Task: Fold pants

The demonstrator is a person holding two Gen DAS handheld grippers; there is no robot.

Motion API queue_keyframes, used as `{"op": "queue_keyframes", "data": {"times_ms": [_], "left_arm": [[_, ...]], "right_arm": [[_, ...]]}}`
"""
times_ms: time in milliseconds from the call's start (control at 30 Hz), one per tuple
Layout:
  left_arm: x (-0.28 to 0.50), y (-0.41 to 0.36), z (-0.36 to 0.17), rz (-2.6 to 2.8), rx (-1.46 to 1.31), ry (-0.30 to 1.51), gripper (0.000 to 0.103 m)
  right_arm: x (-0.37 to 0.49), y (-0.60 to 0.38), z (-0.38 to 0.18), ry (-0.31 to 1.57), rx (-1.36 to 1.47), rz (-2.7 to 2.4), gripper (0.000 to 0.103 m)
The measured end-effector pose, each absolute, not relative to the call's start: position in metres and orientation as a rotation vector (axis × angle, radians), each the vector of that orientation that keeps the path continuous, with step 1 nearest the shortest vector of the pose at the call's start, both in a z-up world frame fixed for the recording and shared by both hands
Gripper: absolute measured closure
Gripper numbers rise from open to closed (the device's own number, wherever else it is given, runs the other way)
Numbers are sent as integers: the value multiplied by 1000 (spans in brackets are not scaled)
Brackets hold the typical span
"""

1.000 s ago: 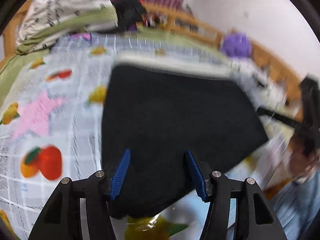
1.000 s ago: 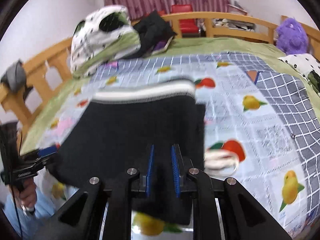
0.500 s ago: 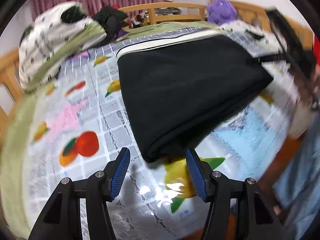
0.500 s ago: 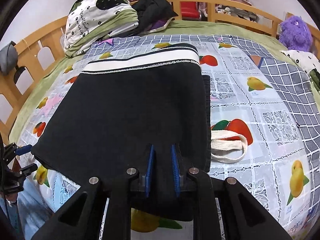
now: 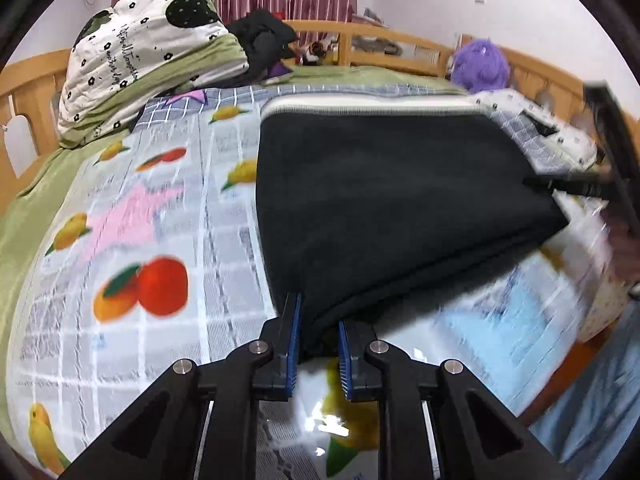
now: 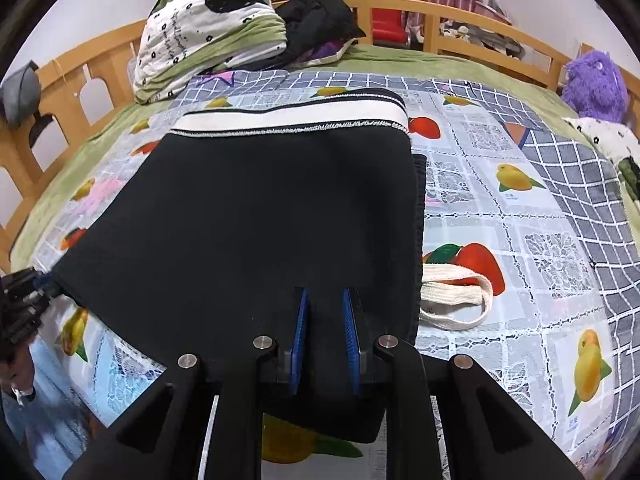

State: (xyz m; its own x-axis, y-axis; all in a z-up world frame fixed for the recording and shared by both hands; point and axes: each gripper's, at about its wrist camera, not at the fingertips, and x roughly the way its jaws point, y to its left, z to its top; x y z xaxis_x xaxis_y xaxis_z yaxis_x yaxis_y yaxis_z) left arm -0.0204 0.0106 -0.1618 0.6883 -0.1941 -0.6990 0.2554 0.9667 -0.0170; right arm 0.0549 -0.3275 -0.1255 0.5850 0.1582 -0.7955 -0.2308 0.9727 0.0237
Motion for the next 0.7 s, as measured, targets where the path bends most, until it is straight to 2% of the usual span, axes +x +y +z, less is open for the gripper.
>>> {"op": "queue_keyframes", "data": {"times_ms": [67,200,333,500,600,700], "left_arm": [[-24,11,-161,-246,64,792,78],[-40,29,-147,-285,-8,786,75],[-44,40,-117,-317,-77,706,57],[4,19,-110,-357,-147,703,56],[27,2,-147,-317,-99,851,56],[11,2,-161,-294,-78,792,56]], "right_arm": [[53,-324,-126,912,-119,222,85],[54,-330,-118,926,-95,236,85],[53,-341,-100,873,2,259,82],[60,-324,-106,869,0,286,76],[59,-316,-127,902,-72,267,78],[50,-309,-133,877,-156,253,78]]}}
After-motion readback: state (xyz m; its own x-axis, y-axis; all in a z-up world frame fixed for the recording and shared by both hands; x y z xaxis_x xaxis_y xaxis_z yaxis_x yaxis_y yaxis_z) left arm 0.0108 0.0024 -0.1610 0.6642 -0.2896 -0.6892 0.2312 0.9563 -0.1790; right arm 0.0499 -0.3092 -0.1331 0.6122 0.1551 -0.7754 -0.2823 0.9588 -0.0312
